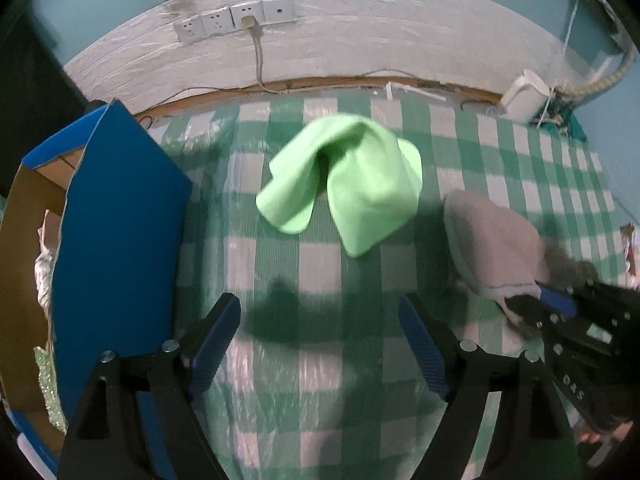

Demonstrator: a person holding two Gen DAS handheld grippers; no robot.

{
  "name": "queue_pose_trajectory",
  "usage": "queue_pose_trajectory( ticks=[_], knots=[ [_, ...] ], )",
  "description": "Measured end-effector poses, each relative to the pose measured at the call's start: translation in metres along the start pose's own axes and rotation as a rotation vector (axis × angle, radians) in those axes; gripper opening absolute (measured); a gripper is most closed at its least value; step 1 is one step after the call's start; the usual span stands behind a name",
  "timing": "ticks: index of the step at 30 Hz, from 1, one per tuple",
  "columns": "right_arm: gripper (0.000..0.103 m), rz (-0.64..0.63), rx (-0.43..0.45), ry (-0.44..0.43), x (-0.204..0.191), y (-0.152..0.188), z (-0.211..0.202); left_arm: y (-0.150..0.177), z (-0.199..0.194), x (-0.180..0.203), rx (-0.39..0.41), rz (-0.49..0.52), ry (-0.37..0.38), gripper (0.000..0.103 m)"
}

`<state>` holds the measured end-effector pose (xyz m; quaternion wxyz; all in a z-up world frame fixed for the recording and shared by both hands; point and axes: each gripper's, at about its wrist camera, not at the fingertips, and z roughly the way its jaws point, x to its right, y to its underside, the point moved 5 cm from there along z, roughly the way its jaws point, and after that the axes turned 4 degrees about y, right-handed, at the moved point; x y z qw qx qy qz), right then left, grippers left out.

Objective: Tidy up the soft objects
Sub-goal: 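Lower the right gripper onto the grey fleece mitt and grasp its edge, then grasp the light-green cloth with the left gripper while the right gripper lifts the mitt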

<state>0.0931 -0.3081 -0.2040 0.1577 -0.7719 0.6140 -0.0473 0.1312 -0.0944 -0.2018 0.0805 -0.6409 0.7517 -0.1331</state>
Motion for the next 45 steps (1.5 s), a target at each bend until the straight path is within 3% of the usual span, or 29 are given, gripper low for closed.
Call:
queue_pose_trajectory(
  ticks=[8, 10, 17, 29, 30, 32, 34, 37, 39, 45],
  knots=[
    [0.011, 0.131, 0.074, -0.046, 0.021, -0.006, -0.026, -0.030, 0.007, -0.004, 0.044, -0.063, 0.056, 0.089],
    [0.011, 0.148, 0.083, -0.048, 0.019, 0.001, -0.032, -0.038, 0.007, -0.002, 0.069, -0.075, 0.064, 0.094],
    [0.010, 0.208, 0.100, -0.082, 0.025, -0.005, -0.030, -0.060, 0.016, 0.000, 0.100, -0.083, 0.004, 0.094],
    [0.010, 0.218, 0.113, -0.090, 0.028, -0.003, -0.031, -0.084, 0.054, 0.012, 0.036, -0.097, 0.007, 0.094],
    [0.010, 0.221, 0.114, -0.092, 0.029, -0.003, -0.031, -0.085, 0.057, 0.012, 0.030, -0.099, 0.014, 0.092],
    [0.010, 0.227, 0.117, -0.091, 0.031, -0.003, -0.032, -0.085, 0.060, 0.013, 0.025, -0.102, 0.026, 0.075],
    [0.010, 0.232, 0.119, -0.094, 0.032, -0.003, -0.033, -0.085, 0.061, 0.012, 0.028, -0.110, 0.027, 0.047],
    [0.010, 0.238, 0.126, -0.091, 0.033, -0.004, -0.034, -0.084, 0.063, 0.014, 0.012, -0.113, 0.041, 0.018],
    [0.010, 0.240, 0.133, -0.089, 0.034, -0.004, -0.036, -0.082, 0.062, 0.014, 0.020, -0.108, 0.038, 0.011],
    [0.010, 0.239, 0.152, -0.095, 0.032, -0.007, -0.045, -0.071, 0.048, 0.012, 0.045, -0.103, 0.060, 0.008]
  ],
)
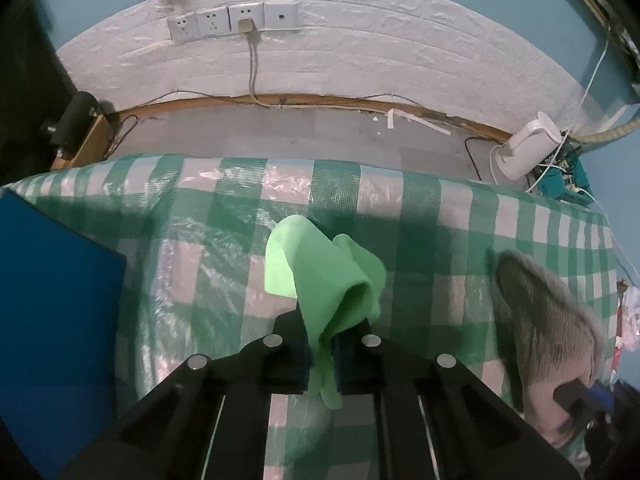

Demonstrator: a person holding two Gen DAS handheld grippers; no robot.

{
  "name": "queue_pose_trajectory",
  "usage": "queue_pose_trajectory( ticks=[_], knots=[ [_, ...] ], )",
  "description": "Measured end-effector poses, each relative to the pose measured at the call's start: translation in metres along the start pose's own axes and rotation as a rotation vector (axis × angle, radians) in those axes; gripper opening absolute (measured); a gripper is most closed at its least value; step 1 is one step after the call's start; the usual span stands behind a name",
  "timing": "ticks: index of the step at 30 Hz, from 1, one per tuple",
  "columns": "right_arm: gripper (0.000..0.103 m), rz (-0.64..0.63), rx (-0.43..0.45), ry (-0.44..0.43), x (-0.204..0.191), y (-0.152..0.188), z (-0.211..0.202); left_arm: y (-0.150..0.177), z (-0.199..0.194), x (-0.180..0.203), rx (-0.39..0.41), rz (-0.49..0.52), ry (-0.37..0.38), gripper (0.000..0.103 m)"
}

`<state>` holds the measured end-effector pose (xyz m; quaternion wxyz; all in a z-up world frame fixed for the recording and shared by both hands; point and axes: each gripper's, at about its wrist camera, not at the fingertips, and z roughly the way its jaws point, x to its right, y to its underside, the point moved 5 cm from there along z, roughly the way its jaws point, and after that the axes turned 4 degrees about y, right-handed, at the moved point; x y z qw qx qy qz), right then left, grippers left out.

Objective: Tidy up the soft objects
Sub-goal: 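Grasp the light-green cloth with the left gripper while the right gripper lifts the mitt, then carry the green cloth with the left gripper while the right gripper carries the mitt to the box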

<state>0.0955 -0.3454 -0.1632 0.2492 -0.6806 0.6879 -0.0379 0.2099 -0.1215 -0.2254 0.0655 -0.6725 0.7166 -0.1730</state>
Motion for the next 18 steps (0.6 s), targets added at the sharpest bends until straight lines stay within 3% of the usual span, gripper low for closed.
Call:
queue_pose_trajectory(
  ticks=[6, 18],
  knots=[
    [0.010, -0.013, 0.029, -0.011, -0.009, -0.006, -0.013, 0.007, -0.026, -0.004, 0.030, 0.019, 0.004, 0.008],
    [0.010, -0.048, 0.095, -0.028, -0.034, -0.010, -0.045, 0.025, -0.082, -0.006, 0.090, 0.092, -0.062, 0.008]
  ],
)
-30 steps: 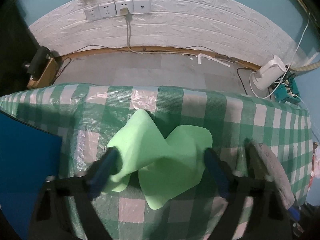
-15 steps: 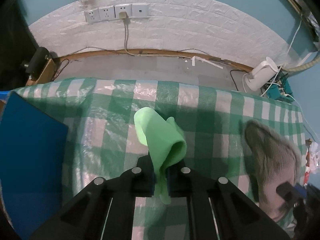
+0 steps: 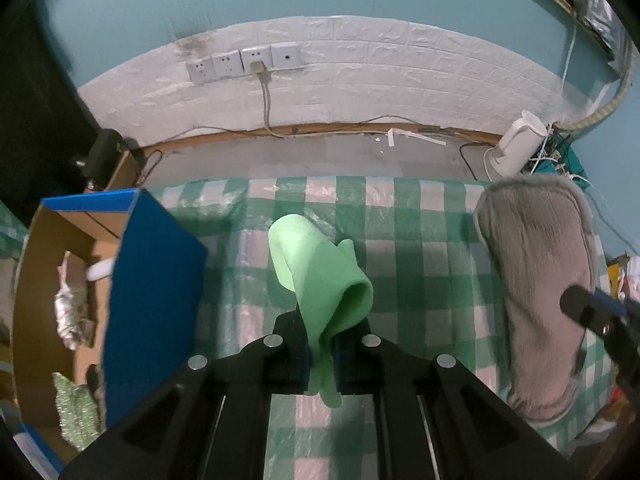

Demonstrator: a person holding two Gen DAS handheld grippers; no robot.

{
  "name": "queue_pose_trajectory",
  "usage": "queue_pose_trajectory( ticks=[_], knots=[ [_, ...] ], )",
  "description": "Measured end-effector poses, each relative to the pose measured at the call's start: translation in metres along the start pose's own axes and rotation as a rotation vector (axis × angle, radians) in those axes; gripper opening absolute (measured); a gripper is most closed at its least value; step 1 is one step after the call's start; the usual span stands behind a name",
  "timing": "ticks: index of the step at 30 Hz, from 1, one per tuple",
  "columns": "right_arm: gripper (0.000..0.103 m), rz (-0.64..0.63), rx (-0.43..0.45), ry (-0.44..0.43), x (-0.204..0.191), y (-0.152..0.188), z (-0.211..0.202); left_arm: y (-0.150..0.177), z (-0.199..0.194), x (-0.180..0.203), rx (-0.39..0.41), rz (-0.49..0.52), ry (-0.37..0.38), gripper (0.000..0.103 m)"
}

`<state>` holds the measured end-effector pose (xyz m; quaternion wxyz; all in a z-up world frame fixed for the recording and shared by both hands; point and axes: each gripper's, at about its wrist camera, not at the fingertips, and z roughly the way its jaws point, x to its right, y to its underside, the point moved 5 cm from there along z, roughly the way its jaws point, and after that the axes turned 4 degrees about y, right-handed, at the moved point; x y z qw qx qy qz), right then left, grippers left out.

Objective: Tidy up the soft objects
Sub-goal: 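Carry the green cloth with the left gripper while the right gripper carries the mitt to the box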

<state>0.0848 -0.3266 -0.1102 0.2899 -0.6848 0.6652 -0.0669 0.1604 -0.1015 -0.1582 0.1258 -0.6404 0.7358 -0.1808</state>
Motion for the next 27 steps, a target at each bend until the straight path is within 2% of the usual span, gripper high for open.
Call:
queue_pose_trajectory(
  ticks=[13, 27],
  knots=[
    [0.010, -0.035, 0.052, -0.026, -0.029, -0.004, -0.026, 0.026, -0.052, -0.007, 0.054, 0.080, -0.061, 0.008],
    [0.010, -0.089, 0.082, -0.056, -0.066, -0.011, -0.042, 0.046, -0.092, -0.027, 0.083, 0.044, -0.052, 0.008]
  ],
)
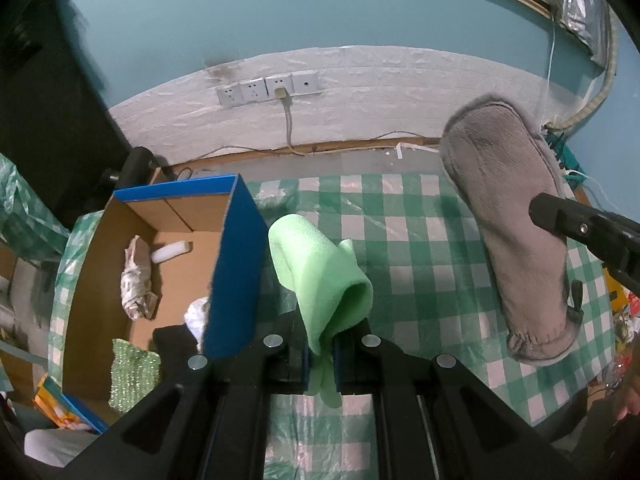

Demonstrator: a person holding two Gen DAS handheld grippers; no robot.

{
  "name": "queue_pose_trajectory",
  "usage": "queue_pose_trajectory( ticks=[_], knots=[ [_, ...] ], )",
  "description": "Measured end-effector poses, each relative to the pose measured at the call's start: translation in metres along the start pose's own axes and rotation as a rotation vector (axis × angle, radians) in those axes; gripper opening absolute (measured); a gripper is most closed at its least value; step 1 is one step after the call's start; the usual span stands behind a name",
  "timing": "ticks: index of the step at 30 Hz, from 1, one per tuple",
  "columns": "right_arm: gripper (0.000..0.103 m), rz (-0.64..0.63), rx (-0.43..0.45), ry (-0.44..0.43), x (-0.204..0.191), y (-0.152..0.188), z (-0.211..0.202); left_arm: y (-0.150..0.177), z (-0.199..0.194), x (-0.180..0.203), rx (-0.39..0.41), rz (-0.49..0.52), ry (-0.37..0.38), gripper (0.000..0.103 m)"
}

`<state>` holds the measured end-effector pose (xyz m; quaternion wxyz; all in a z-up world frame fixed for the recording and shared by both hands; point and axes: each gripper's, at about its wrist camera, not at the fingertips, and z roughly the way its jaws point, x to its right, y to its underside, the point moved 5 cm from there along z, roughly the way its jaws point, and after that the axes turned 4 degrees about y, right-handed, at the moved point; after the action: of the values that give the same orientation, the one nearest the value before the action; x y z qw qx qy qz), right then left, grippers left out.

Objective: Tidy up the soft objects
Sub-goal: 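Carry the green cloth with the left gripper while the right gripper carries the mitt to the box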

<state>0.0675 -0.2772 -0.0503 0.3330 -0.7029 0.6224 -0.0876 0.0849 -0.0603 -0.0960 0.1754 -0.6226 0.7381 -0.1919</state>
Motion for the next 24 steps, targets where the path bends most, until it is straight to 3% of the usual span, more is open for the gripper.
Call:
queue_pose_trajectory(
  ticks=[11, 24],
  knots=[
    [0.010, -0.055, 0.009, -0.044, -0.053, -0.018, 0.001, 0.009, -0.021, -0.036, 0.040, -0.042, -0.025, 0.008],
    [0.010, -0.142, -0.009, -0.126, -0.137, -0.036, 0.025, 0.023, -0.033, -0.120, 0.051, -0.182, -0.076, 0.008]
  ],
)
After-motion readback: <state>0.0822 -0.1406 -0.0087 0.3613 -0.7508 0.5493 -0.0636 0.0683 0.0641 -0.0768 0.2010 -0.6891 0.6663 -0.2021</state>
